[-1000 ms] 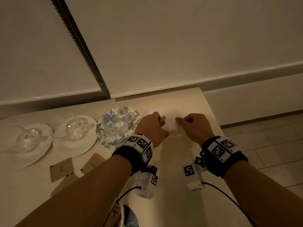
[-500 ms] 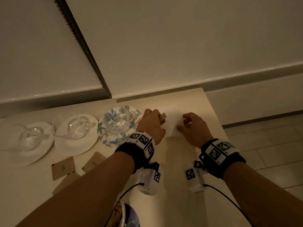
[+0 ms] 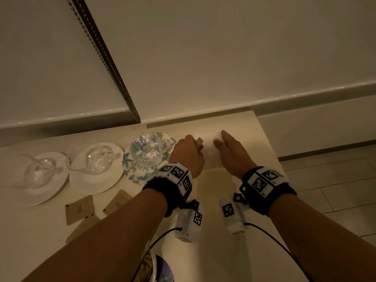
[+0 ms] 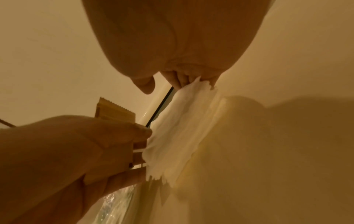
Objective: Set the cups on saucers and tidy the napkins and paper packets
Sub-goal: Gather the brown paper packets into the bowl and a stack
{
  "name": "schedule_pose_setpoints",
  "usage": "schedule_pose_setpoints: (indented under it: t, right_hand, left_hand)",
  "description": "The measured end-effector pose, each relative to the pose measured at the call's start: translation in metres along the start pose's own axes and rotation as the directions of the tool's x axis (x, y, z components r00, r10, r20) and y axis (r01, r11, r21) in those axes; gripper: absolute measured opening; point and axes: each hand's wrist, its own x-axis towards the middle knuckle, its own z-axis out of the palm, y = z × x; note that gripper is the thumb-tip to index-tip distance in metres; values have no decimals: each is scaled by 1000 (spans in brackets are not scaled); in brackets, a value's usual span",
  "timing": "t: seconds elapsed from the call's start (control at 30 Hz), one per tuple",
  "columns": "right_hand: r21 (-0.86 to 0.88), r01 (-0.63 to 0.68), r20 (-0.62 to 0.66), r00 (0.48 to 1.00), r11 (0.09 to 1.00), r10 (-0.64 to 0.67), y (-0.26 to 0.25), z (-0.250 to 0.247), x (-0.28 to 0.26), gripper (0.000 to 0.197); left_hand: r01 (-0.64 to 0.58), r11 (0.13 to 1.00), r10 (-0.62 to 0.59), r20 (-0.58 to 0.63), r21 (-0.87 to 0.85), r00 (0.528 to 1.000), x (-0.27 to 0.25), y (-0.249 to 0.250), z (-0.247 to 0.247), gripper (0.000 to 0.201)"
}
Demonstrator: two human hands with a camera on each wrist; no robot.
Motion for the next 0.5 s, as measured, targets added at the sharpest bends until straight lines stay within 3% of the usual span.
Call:
schedule_pose_setpoints:
  t: [0.17, 0.33, 0.4, 0.5]
  right_hand:
    - [8, -6, 19, 1000, 1000, 5, 1, 0, 2, 58]
    - [66, 41, -162, 986, 997, -30, -2, -10, -10, 47]
    - [147, 126, -193, 977, 981, -96, -11, -15, -21, 33]
    - [270, 256, -136, 965, 928, -226, -44, -17, -52, 24]
  left_hand:
    - [21, 998, -21, 0, -57, 1000, -3, 3, -4, 8]
    - [-111, 989, 104, -74, -96, 992, -13, 8, -15, 14]
    - [-133, 967, 125, -54, -215, 991, -21, 11, -23, 10]
    - [-46, 861, 94, 70, -507, 993, -49, 16, -46, 10]
